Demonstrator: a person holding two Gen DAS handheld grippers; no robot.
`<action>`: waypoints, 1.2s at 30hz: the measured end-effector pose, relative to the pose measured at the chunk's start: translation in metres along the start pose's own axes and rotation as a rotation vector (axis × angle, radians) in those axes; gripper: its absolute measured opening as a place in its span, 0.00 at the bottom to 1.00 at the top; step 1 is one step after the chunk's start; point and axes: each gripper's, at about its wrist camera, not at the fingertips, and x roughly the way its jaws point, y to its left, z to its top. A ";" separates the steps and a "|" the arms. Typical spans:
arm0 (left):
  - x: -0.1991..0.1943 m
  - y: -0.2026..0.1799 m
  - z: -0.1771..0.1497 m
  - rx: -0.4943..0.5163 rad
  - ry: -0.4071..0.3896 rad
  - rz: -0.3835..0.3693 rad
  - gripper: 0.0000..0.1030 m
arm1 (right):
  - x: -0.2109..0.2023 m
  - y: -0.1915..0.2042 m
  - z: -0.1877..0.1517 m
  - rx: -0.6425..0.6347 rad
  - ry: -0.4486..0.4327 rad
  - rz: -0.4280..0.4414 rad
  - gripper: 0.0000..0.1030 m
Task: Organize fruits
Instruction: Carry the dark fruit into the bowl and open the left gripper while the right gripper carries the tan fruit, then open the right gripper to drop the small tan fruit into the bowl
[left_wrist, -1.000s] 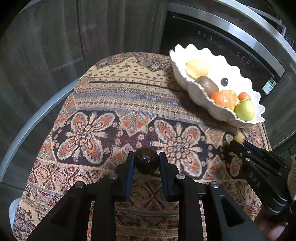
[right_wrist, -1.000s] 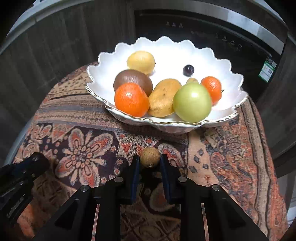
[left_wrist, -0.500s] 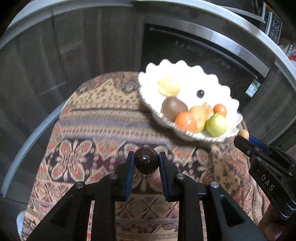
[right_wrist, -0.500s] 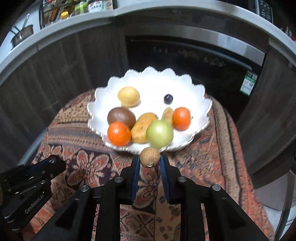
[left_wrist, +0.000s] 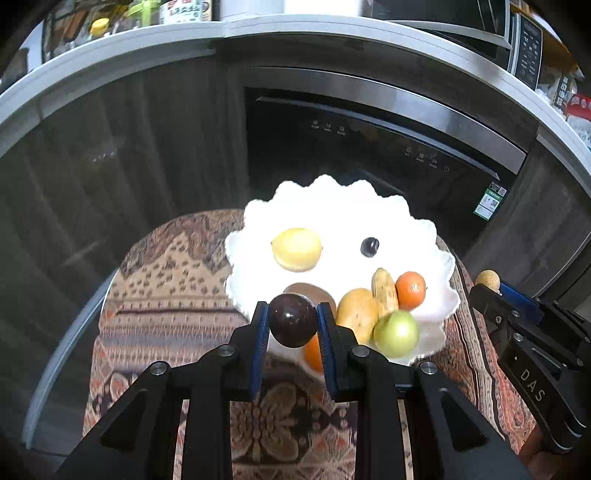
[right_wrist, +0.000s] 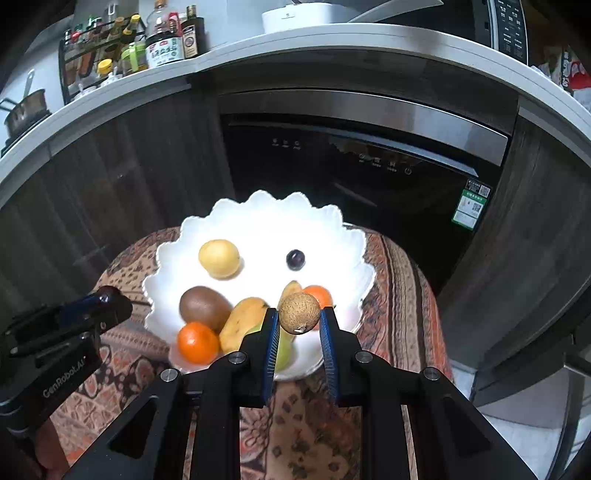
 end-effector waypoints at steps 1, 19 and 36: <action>0.004 -0.001 0.005 0.003 0.001 0.002 0.25 | 0.002 -0.001 0.003 0.000 0.000 -0.001 0.23; 0.081 0.001 0.044 0.027 0.068 0.010 0.26 | 0.076 -0.017 0.043 0.009 0.056 -0.008 0.23; 0.071 0.002 0.038 0.033 0.055 0.078 0.77 | 0.073 -0.021 0.041 0.010 0.039 -0.114 0.83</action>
